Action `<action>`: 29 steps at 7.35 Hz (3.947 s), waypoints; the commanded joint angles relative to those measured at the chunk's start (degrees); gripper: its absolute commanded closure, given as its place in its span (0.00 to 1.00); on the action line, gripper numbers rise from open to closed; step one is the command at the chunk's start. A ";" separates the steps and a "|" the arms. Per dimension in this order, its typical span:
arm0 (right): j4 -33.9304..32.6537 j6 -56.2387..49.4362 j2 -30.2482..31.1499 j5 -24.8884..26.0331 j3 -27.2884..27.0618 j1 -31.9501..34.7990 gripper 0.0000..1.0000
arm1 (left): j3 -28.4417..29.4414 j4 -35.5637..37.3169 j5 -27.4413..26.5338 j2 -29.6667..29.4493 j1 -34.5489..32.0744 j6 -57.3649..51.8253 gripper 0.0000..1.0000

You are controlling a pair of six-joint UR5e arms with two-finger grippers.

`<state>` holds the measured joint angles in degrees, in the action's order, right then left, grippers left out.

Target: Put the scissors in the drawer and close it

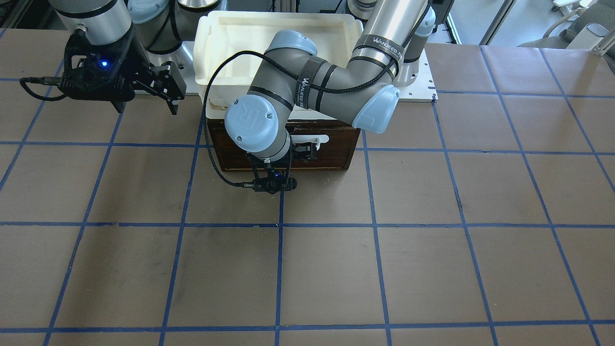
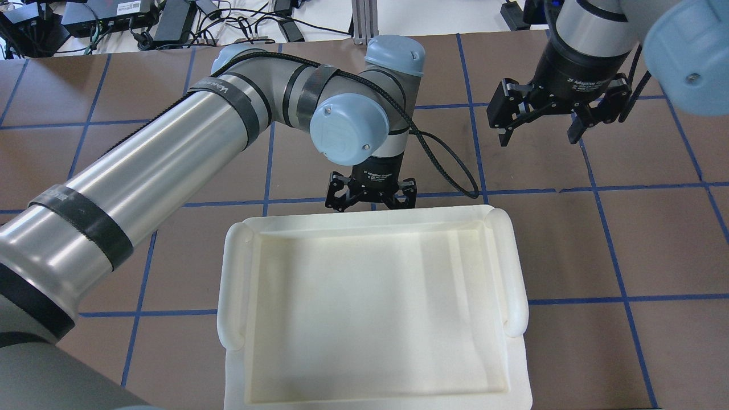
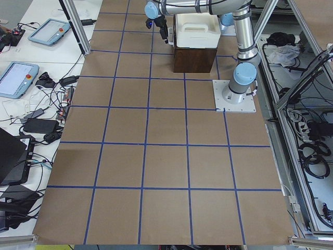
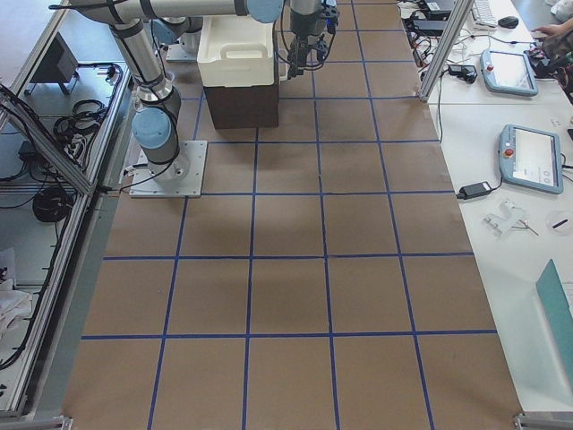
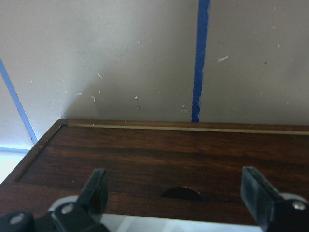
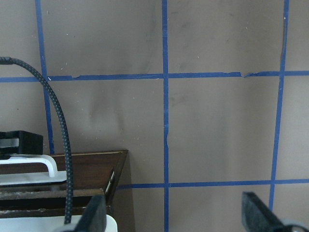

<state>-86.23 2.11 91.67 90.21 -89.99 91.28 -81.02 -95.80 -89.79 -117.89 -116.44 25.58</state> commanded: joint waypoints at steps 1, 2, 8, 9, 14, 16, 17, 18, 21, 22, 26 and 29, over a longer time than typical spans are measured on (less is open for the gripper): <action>0.63 0.00 0.09 -0.21 -0.01 0.04 0.00 | 0.24 -0.01 -0.48 0.99 0.33 0.00 0.00; 0.63 0.00 0.00 0.05 -0.01 0.04 0.00 | 1.12 2.00 -1.26 1.61 1.12 -0.09 0.00; 0.37 -0.09 0.00 -1.08 -0.01 -0.14 0.00 | 1.22 27.08 -2.07 11.80 9.45 -10.64 0.00; 0.37 0.00 0.00 -1.78 -0.01 -0.05 0.00 | -0.70 26.98 -2.76 13.20 10.69 -10.81 0.00; 0.63 -0.09 0.00 -1.00 -0.09 0.04 0.00 | -7.07 20.71 -2.15 23.41 22.46 -11.69 0.00; 0.80 -0.26 0.00 -0.91 -0.18 0.04 0.00 | 0.05 8.32 -0.22 21.56 21.87 -9.85 0.00; 0.81 -0.44 0.00 -1.00 -0.18 0.04 0.00 | -0.54 7.21 -0.91 22.26 21.61 -10.54 0.00; 0.81 -0.52 0.00 -0.91 -0.18 0.04 0.00 | -1.59 7.12 -1.00 23.22 21.52 -10.90 0.00; 0.89 -0.70 0.00 -0.82 -0.18 0.04 0.00 | -5.54 7.64 -0.92 25.34 21.51 -12.90 0.00; 0.89 -0.70 0.00 -0.82 -0.18 0.04 0.00 | -5.82 9.90 -0.92 25.08 21.60 -14.05 0.00; 1.16 -0.79 0.00 -0.82 -0.18 0.04 0.00 | -5.82 10.54 -1.00 25.34 21.69 -14.06 0.00; 1.77 -0.79 0.00 -0.82 -0.27 0.04 0.00 | -5.82 10.63 -1.00 25.26 21.69 -14.06 0.00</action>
<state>-84.58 1.32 91.67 89.38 -90.20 91.32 -86.84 -85.23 -90.79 -92.63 -94.72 11.51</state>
